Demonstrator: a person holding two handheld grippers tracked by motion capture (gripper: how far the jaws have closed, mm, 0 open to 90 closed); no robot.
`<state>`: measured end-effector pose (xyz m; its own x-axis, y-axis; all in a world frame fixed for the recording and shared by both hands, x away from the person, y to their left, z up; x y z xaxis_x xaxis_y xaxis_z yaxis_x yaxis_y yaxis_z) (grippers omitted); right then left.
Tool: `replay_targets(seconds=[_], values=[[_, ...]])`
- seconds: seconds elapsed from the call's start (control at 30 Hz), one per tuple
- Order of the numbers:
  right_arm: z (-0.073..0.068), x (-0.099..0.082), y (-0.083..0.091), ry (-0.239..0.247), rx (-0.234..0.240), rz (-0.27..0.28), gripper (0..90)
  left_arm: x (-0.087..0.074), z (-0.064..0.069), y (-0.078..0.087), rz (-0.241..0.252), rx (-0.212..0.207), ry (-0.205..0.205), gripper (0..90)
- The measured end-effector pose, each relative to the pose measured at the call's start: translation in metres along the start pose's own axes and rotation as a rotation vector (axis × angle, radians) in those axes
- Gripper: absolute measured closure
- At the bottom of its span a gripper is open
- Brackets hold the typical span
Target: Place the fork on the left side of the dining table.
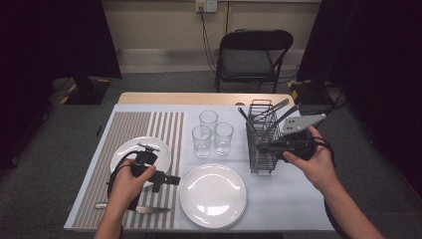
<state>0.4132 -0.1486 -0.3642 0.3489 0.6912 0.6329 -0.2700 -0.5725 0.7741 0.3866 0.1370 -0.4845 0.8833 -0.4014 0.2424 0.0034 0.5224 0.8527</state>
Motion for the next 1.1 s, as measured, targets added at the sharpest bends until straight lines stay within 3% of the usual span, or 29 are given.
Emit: replay_targets(seconds=[0.63, 1.1], values=[[0.005, -0.028, -0.004, -0.019, -0.024, -0.032, 88.1, 0.0, 0.0, 0.001, 0.002, 0.0, 0.001, 18.8], [0.004, -0.045, -0.008, -0.045, -0.017, -0.035, 88.1, -0.001, 0.0, -0.002, -0.008, 0.002, -0.004, 18.8]])
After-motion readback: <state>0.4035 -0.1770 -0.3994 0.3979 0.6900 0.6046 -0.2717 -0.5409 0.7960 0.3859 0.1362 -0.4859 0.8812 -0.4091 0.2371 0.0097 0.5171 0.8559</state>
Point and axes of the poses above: each handheld gripper's, and its own axes: y roughly backward along the jaws, x roughly out of its top, z roughly to its right, the point moved 10 cm from there along -y, roughly forward along the jaws, and after that the axes turned 15 degrees about -z, right-handed, at the moved point
